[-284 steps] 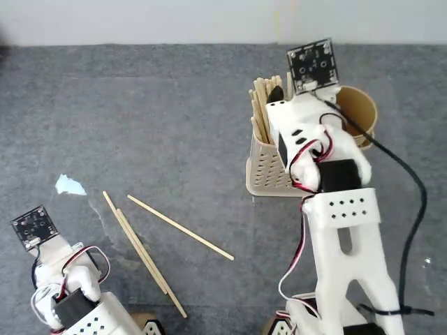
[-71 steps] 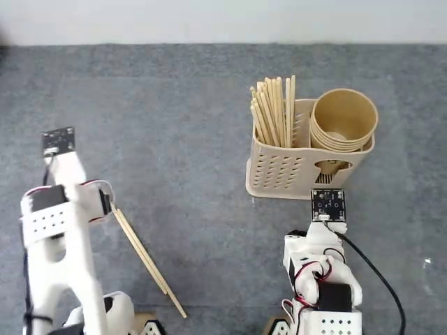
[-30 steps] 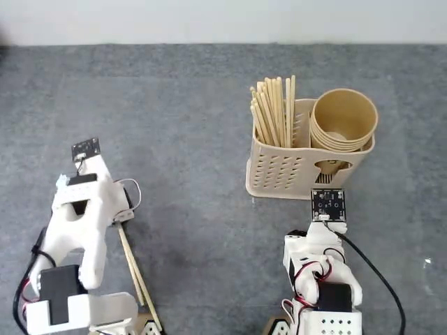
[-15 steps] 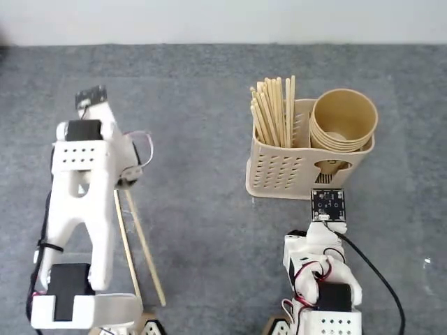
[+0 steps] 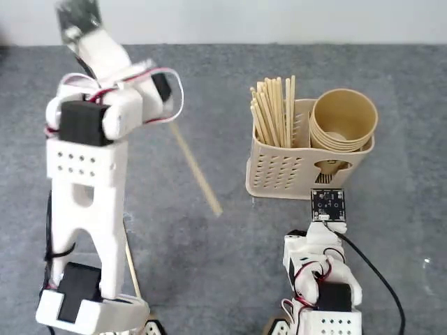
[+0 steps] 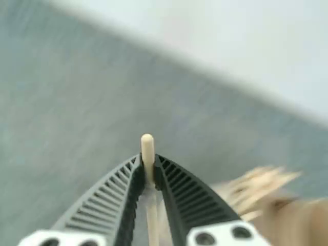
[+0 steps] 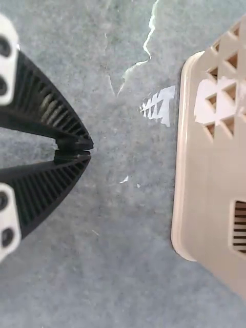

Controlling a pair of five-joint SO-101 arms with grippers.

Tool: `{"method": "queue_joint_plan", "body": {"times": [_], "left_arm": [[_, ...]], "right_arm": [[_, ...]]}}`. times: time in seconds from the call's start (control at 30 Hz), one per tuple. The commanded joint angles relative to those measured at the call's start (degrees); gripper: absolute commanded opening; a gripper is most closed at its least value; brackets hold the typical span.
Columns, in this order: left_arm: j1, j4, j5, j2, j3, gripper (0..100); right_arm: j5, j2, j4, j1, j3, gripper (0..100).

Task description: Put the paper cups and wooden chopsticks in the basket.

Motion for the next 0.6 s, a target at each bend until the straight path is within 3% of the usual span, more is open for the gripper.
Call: {"method": "queue_joint_plan", "body": {"times": [0.0, 0.33, 0.57], "left_arm": [[2.46, -8.88, 1.67, -0.35, -5.41, 1], [8.44, -29.71, 1.32, -0.18, -4.44, 1], [10.02, -39.91, -5.01, 3.78, 2.95, 1]], "right_arm": [[-0.35, -0.48, 0.31, 0.66, 0.97, 0.9], [-0.35, -0.48, 0.31, 0.66, 0.97, 0.9], [-0.35, -0.48, 0.13, 0.75, 0.97, 0.9]]}}
